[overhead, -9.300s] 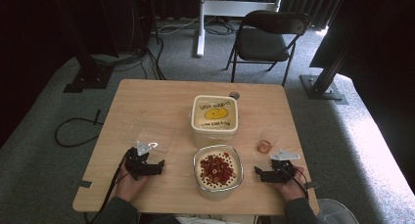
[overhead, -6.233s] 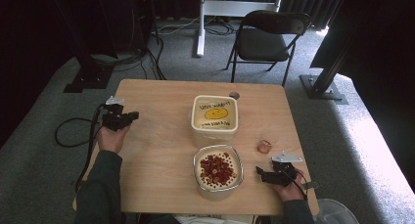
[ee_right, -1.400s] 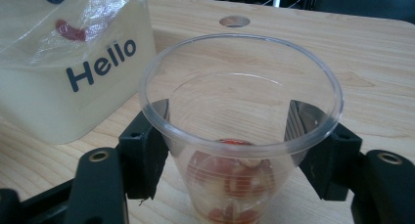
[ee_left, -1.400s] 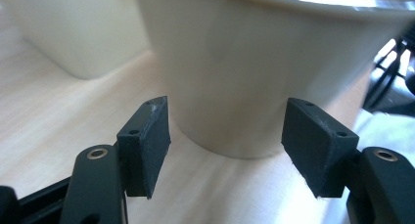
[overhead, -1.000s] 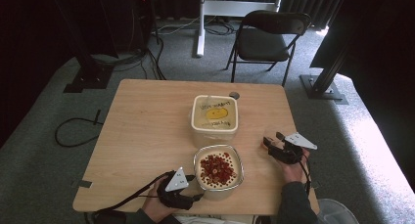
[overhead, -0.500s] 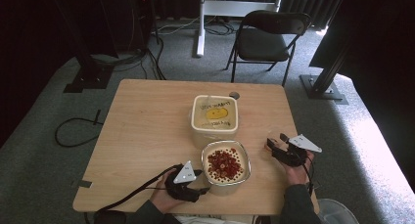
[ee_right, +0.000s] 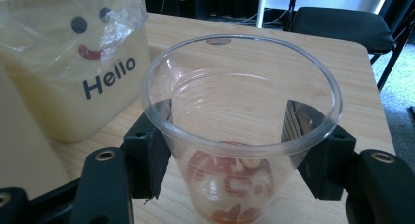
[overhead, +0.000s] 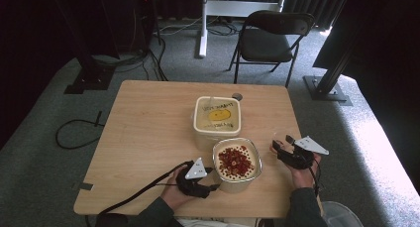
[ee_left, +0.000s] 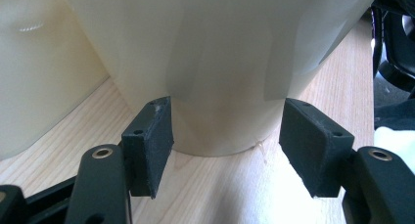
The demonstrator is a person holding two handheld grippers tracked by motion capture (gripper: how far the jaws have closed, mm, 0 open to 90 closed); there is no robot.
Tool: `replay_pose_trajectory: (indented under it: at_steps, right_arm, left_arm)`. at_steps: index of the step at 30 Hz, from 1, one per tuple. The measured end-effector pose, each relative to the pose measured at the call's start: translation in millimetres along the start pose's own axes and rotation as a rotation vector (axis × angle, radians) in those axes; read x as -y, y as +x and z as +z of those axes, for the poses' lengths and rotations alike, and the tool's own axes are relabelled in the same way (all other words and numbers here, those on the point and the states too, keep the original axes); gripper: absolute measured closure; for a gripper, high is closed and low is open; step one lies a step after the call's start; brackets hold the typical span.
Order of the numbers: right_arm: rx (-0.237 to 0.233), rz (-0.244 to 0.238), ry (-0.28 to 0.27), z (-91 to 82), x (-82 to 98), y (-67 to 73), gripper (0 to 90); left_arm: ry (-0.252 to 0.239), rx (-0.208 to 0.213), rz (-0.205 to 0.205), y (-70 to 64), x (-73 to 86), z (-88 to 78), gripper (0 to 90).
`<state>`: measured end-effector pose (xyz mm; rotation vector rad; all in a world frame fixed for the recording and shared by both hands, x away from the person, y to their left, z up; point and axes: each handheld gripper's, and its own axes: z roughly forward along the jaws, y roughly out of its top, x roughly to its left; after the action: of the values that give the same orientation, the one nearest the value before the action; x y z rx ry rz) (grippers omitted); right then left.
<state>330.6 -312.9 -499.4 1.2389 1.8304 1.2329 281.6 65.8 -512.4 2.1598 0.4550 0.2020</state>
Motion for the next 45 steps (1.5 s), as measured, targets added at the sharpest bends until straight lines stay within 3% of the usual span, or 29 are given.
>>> replay_pose_trajectory:
  at_steps: [13,25,30,35,37,41,45]
  right_arm:
    - [-0.009,-0.033,-0.011,-14.8,-19.6,6.9,36.8]
    - [-0.004,-0.074,-0.002,-25.5,-36.6,16.7,38.1]
    - [-0.018,-0.096,-0.017,-34.1,-46.3,28.1,39.1]
    - [-0.059,-0.082,-0.027,-49.3,-49.6,40.7,39.3]
    - [-0.032,-0.104,-0.041,-54.0,-53.8,45.5,39.3]
    - [-0.016,-0.060,-0.049,-64.2,-55.5,38.0,39.4]
    - [-0.018,-0.083,-0.046,-65.0,-54.8,40.7,39.3]
  left_arm:
    - [-0.012,0.007,-0.002,3.2,-5.1,6.4,37.1]
    - [-0.009,-0.072,0.014,7.8,-3.2,-13.5,37.7]
    - [0.006,-0.131,-0.033,21.9,14.1,-30.5,37.7]
    - [0.023,-0.182,-0.077,35.7,29.7,-46.3,37.8]
    - [0.033,-0.205,-0.098,42.0,35.4,-51.3,37.8]
    - [0.032,-0.249,-0.139,54.1,46.3,-64.1,37.8]
    - [0.042,-0.290,-0.172,65.9,54.4,-71.9,37.8]
